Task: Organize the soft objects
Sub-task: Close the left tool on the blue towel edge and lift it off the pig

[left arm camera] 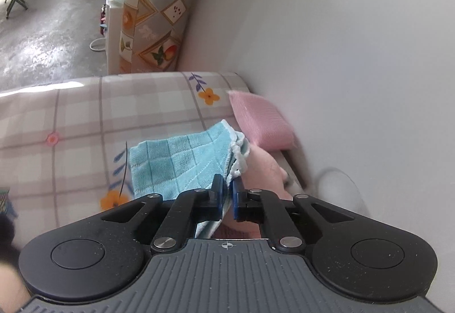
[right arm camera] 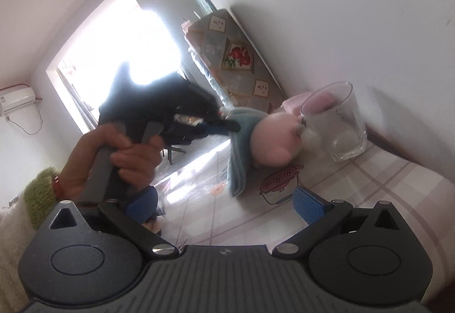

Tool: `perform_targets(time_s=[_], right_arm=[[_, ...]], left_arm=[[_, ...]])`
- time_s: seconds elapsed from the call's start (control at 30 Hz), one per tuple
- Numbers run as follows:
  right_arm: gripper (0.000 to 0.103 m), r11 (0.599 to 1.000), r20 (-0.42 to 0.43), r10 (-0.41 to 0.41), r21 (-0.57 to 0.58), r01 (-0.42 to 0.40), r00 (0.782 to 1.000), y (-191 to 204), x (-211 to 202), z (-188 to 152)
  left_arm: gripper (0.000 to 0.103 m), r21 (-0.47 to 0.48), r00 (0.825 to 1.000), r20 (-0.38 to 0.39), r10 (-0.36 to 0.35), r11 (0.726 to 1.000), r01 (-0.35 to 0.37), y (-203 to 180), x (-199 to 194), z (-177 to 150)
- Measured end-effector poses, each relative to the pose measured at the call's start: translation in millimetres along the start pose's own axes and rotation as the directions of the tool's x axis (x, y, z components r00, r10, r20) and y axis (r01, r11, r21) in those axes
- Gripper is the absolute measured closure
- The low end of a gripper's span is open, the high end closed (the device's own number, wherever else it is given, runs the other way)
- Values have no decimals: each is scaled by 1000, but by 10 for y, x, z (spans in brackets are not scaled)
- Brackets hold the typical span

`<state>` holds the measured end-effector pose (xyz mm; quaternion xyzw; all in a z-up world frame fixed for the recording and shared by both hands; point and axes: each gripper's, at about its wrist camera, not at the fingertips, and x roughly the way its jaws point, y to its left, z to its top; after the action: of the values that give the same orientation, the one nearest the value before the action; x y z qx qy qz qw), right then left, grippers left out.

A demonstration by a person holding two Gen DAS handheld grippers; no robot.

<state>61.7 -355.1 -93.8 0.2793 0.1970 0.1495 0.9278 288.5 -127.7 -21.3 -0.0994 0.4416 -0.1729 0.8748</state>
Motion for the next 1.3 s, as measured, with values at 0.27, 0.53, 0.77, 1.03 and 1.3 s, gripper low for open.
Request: perform_targets(time_s=[0.27,0.53,0.77,1.03,1.3], right_arm=[[0,999,38,-47,17,46,998,-58,-431,16],[0,995,46,-93,45,91,995,-101,-762,-4],[0,996,45,-86,41,84,995,-39,-783,18],[10,999,30,12,40,-13,999,67,-700,31],[44,973,-124,183,161,-162,975,39,-194,-100]], left_arm=[[99,138,997,-74,-23,990,33,-88,-588,-688],[99,185,985,-137,-103,974,128,-113,-1090,-1430],[99,212,984,-118,-131,965,154,-118,-1155,-1803],[99,173,1000,-23,1,985,3,90,-1059,-1688],[98,217,992,28,126,967,-129,106,-1031,-1731]])
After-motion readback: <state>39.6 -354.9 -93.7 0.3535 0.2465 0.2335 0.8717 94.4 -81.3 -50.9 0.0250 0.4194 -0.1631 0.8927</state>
